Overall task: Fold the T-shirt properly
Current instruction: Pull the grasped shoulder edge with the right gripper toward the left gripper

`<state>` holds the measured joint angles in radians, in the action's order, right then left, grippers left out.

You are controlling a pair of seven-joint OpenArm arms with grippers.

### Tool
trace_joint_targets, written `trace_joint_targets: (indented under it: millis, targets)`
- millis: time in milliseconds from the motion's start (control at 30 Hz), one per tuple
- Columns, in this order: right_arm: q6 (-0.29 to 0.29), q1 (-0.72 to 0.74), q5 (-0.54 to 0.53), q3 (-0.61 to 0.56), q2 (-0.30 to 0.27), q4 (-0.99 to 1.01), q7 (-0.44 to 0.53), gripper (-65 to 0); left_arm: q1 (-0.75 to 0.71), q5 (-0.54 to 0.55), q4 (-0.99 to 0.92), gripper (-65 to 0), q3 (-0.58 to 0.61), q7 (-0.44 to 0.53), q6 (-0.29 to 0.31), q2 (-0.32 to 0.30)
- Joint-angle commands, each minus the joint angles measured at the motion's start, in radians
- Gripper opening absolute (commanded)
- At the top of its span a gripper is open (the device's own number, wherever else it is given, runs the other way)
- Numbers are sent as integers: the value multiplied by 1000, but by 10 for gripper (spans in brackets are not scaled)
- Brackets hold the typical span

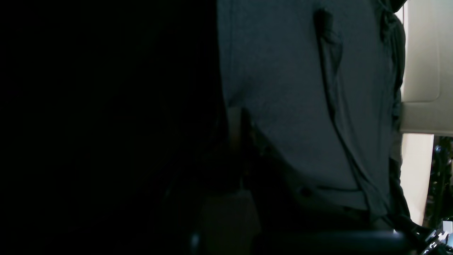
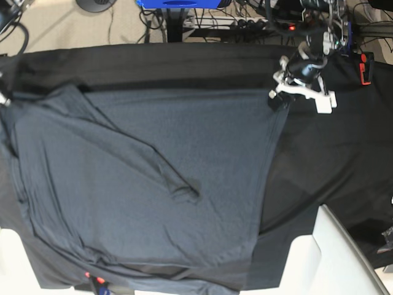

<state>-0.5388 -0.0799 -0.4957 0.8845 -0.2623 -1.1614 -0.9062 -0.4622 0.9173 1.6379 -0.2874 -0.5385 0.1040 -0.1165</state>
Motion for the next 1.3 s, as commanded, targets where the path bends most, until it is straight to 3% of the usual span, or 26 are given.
trace_joint_targets:
  millis: [0, 167, 300, 667, 900, 1033, 1133, 1267]
  targets:
    - [-4, -7, -10, 6, -16, -36, -1, -650, -13, 7, 22, -650, -6, 16, 6, -9]
    - [44, -67, -10, 5, 34, -119, -43, -650, -76, 7, 57, -650, -19, 16, 6, -9]
    - [47, -114, -10, 3, 65, -199, -55, -650, -125, 7, 100, -650, -17, 16, 6, -36]
    - [50, -140, -10, 6, 70, -254, -167, -650, -189, 7, 112, -650, -19, 16, 6, -67]
    - [196, -103, -10, -1, 70, -254, -178, -650, -192, 13, 112, -650, -19, 16, 4, -65]
    - [270, -62, -10, -4, 64, -249, -225, -650, -166, 15, 112, -650, -11, 14, -79, -65]
    - [342, -16, -10, -32, 60, -246, -268, -650, -139, 27, 112, -650, -8, 13, -105, -65]
    - [464, 32, -8, -107, 59, -243, -274, -650, -65, 104, 78, -650, -22, -116, -108, -68]
